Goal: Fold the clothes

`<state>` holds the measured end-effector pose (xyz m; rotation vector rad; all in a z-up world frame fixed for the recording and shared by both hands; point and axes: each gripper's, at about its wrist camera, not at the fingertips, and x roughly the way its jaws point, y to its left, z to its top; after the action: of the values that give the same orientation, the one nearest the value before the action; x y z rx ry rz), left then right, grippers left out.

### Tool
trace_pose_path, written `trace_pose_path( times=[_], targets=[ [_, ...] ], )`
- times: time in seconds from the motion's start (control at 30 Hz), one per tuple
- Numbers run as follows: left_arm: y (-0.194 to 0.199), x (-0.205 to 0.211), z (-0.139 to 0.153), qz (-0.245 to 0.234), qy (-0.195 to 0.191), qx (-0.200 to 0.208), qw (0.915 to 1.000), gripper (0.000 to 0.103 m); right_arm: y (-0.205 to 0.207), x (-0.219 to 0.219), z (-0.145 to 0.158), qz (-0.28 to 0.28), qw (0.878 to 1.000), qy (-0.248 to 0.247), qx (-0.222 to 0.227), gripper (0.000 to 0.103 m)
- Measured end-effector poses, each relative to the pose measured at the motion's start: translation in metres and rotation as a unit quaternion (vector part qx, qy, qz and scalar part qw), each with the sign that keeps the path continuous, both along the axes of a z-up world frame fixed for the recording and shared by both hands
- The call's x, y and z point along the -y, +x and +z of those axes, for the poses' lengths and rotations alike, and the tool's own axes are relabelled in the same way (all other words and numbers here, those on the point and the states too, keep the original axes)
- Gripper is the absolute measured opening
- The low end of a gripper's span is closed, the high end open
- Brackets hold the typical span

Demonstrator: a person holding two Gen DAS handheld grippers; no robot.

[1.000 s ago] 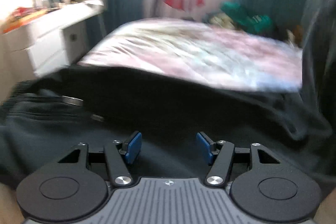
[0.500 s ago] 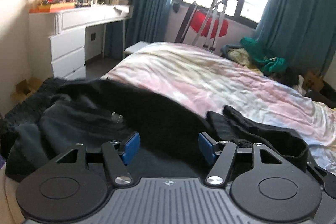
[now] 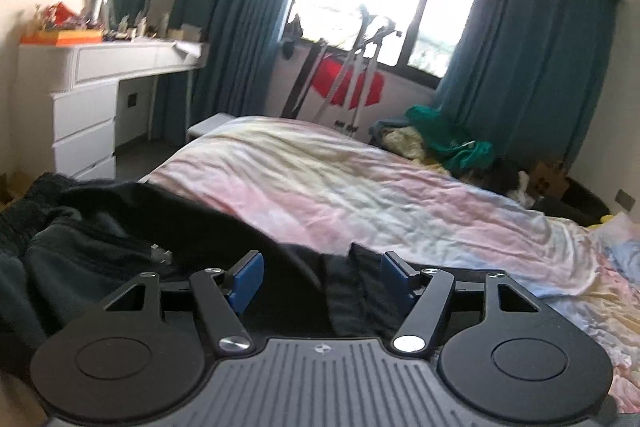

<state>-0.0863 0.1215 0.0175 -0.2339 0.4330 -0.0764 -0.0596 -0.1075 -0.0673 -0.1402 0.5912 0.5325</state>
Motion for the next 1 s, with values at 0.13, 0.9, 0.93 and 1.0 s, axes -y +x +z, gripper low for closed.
trace_pose_path(
  times=[0.13,0.9,0.93,1.0],
  targets=[
    [-0.005,0.02,0.0,-0.028,0.032,0.016,0.999,0.07,-0.021,0.04,0.027,-0.03,0.998,0.054,0.022,0.079],
    [0.039,0.028,-0.057,0.013,0.028,-0.157,0.9871,0.074,0.031,0.122,-0.039,-0.253,0.964,0.074,-0.038,0.063],
    [0.039,0.025,-0.055,0.017,0.019,-0.156,0.9874,0.076,0.029,0.123,-0.037,-0.254,0.963,0.078,-0.037,0.063],
    [0.028,0.001,-0.04,0.048,-0.02,-0.145,0.988,0.087,0.025,0.124,-0.035,-0.256,0.962,0.082,-0.034,0.063]
  ],
)
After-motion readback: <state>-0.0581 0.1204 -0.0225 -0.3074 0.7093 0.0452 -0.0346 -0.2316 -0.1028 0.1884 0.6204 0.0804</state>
